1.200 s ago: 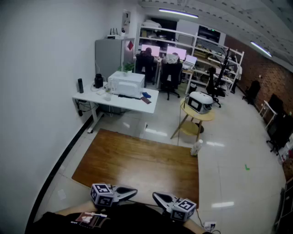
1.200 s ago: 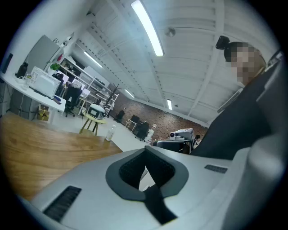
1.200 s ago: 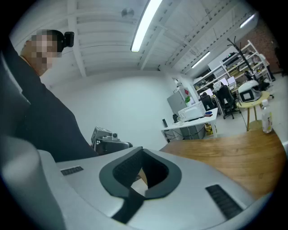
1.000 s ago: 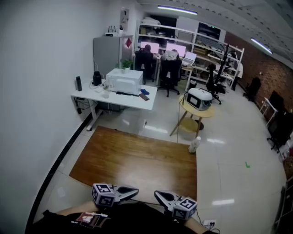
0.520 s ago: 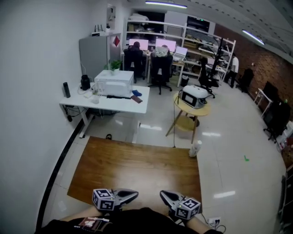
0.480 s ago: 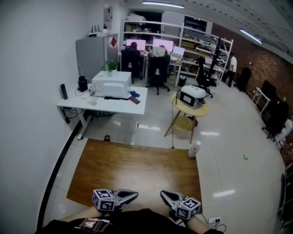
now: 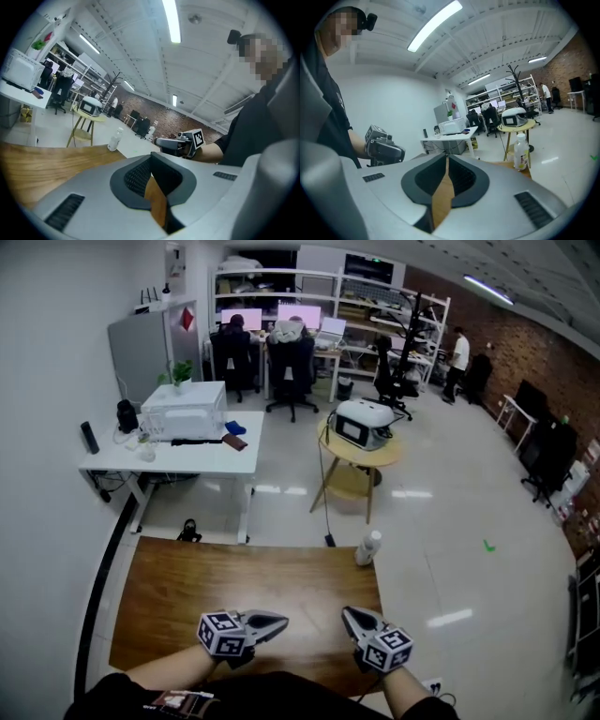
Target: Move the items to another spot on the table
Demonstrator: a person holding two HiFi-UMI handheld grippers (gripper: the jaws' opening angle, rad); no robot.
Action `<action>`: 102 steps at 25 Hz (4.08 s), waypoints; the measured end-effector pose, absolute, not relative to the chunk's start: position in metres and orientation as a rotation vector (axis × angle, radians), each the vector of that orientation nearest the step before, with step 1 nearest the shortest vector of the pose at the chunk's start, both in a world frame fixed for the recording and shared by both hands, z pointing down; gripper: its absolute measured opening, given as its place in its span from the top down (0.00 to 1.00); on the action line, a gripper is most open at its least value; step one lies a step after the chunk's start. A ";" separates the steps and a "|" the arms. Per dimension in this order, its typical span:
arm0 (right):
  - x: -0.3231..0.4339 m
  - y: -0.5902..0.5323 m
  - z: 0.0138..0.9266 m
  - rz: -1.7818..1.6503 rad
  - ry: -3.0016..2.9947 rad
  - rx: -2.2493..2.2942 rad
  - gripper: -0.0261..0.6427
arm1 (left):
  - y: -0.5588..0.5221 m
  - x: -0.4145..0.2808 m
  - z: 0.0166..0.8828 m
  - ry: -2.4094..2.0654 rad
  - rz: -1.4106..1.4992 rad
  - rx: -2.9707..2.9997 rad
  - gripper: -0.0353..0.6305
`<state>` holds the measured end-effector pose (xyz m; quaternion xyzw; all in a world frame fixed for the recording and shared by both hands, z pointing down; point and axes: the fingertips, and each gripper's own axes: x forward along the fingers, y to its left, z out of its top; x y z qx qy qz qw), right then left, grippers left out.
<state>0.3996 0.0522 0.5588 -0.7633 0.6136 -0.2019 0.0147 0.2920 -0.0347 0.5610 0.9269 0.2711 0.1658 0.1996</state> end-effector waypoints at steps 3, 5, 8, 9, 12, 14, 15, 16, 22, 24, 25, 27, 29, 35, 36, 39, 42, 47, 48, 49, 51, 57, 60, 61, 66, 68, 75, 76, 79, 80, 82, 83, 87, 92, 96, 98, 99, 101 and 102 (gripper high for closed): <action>0.460 0.070 0.573 -0.633 1.905 -2.388 0.89 | -0.017 0.347 0.570 0.702 0.483 2.622 0.94; 0.508 0.080 0.586 -0.629 1.909 -2.419 0.84 | -0.006 0.389 0.577 0.673 0.477 2.636 0.94; 0.574 0.091 0.610 -0.673 1.873 -2.497 0.66 | 0.011 0.445 0.591 0.643 0.472 2.630 0.94; 0.592 0.093 0.620 -0.691 1.857 -2.525 0.61 | 0.016 0.460 0.597 0.639 0.472 2.628 0.94; 0.636 0.088 0.648 -0.721 1.816 -2.622 0.48 | 0.026 0.498 0.614 0.654 0.477 2.641 0.94; 0.661 0.076 0.668 -0.749 1.775 -2.690 0.41 | 0.026 0.521 0.627 0.659 0.486 2.643 0.91; 0.671 0.070 0.678 -0.767 1.758 -2.724 0.40 | 0.026 0.530 0.633 0.655 0.492 2.642 0.91; 0.678 0.062 0.690 -0.792 1.749 -2.755 0.38 | 0.025 0.538 0.640 0.650 0.502 2.642 0.91; 0.712 0.023 0.745 -0.904 1.644 -2.864 0.34 | 0.023 0.556 0.677 0.646 0.589 2.609 0.82; 0.720 0.011 0.752 -0.914 1.630 -2.860 0.34 | 0.025 0.555 0.682 0.651 0.600 2.599 0.82; 0.722 0.004 0.755 -0.914 1.635 -2.856 0.34 | 0.024 0.553 0.683 0.653 0.605 2.598 0.82; 0.728 -0.006 0.762 -0.919 1.632 -2.862 0.34 | 0.020 0.552 0.684 0.638 0.608 2.596 0.82; 0.734 -0.009 0.767 -0.926 1.600 -2.878 0.34 | 0.014 0.550 0.685 0.601 0.607 2.589 0.82; 0.731 -0.009 0.764 -0.911 1.689 -2.824 0.52 | 0.006 0.535 0.680 0.525 0.569 2.590 0.82; 0.729 -0.008 0.763 -0.910 1.711 -2.811 0.52 | 0.005 0.532 0.679 0.511 0.564 2.594 0.82; 0.710 -0.008 0.755 -0.877 1.802 -2.797 0.53 | -0.003 0.520 0.675 0.471 0.555 2.609 0.82; 0.678 -0.010 0.740 -0.855 1.886 -2.766 0.53 | -0.014 0.497 0.663 0.450 0.530 2.625 0.82; 0.610 -0.028 0.709 -0.809 1.937 -2.729 0.53 | -0.055 0.434 0.648 0.400 0.479 2.655 0.82; 0.596 -0.034 0.704 -0.792 1.942 -2.732 0.52 | -0.065 0.418 0.645 0.391 0.467 2.658 0.82; 0.580 -0.040 0.699 -0.778 1.946 -2.733 0.53 | -0.076 0.401 0.644 0.385 0.460 2.661 0.82; 0.545 -0.052 0.690 -0.762 1.948 -2.736 0.52 | -0.097 0.361 0.642 0.381 0.462 2.676 0.82; 0.443 -0.104 0.667 -0.741 1.977 -2.727 0.52 | -0.169 0.238 0.641 0.326 0.504 2.708 0.82; 0.393 -0.124 0.661 -0.743 2.063 -2.688 0.52 | -0.196 0.185 0.644 0.243 0.504 2.704 0.82; 0.376 -0.132 0.661 -0.743 2.106 -2.668 0.52 | -0.204 0.169 0.645 0.211 0.497 2.701 0.82; 0.298 -0.175 0.664 -0.695 2.371 -2.505 0.52 | -0.240 0.103 0.648 0.039 0.435 2.717 0.82; 0.269 -0.191 0.667 -0.678 2.501 -2.435 0.52 | -0.245 0.081 0.647 -0.023 0.408 2.733 0.93; 0.126 -0.258 0.677 -0.686 2.761 -2.205 0.52 | -0.284 -0.033 0.651 -0.111 0.403 2.752 0.94; 0.104 -0.269 0.679 -0.680 2.790 -2.178 0.52 | -0.294 -0.052 0.654 -0.124 0.405 2.746 0.94; 0.034 -0.302 0.692 -0.692 2.845 -2.105 0.52 | -0.319 -0.115 0.671 -0.129 0.447 2.716 0.94; 0.010 -0.314 0.696 -0.695 2.859 -2.080 0.52 | -0.325 -0.136 0.676 -0.118 0.472 2.709 0.94; -0.037 -0.337 0.706 -0.689 2.902 -2.022 0.52 | -0.337 -0.174 0.686 -0.103 0.524 2.703 0.94; -0.059 -0.346 0.712 -0.689 2.929 -1.991 0.52 | -0.343 -0.192 0.690 -0.108 0.542 2.697 0.94; -0.142 -0.381 0.728 -0.679 3.087 -1.828 0.52 | -0.366 -0.252 0.694 -0.163 0.573 2.655 0.94; -0.225 -0.389 0.752 -0.672 3.289 -1.552 0.52 | -0.385 -0.301 0.692 -0.284 0.553 2.609 0.94; -0.268 -0.387 0.770 -0.602 3.404 -1.420 0.52 | -0.391 -0.332 0.695 -0.339 0.530 2.563 0.94; -0.275 -0.390 0.773 -0.558 3.416 -1.414 0.52 | -0.397 -0.342 0.698 -0.344 0.535 2.556 0.94; -0.276 -0.390 0.773 -0.544 3.416 -1.413 0.52 | -0.398 -0.346 0.699 -0.339 0.536 2.555 0.94; -0.276 -0.387 0.772 -0.531 3.419 -1.410 0.51 | -0.394 -0.350 0.699 -0.315 0.538 2.558 0.94; -0.275 -0.386 0.773 -0.533 3.421 -1.410 0.51 | -0.393 -0.352 0.698 -0.302 0.536 2.560 0.94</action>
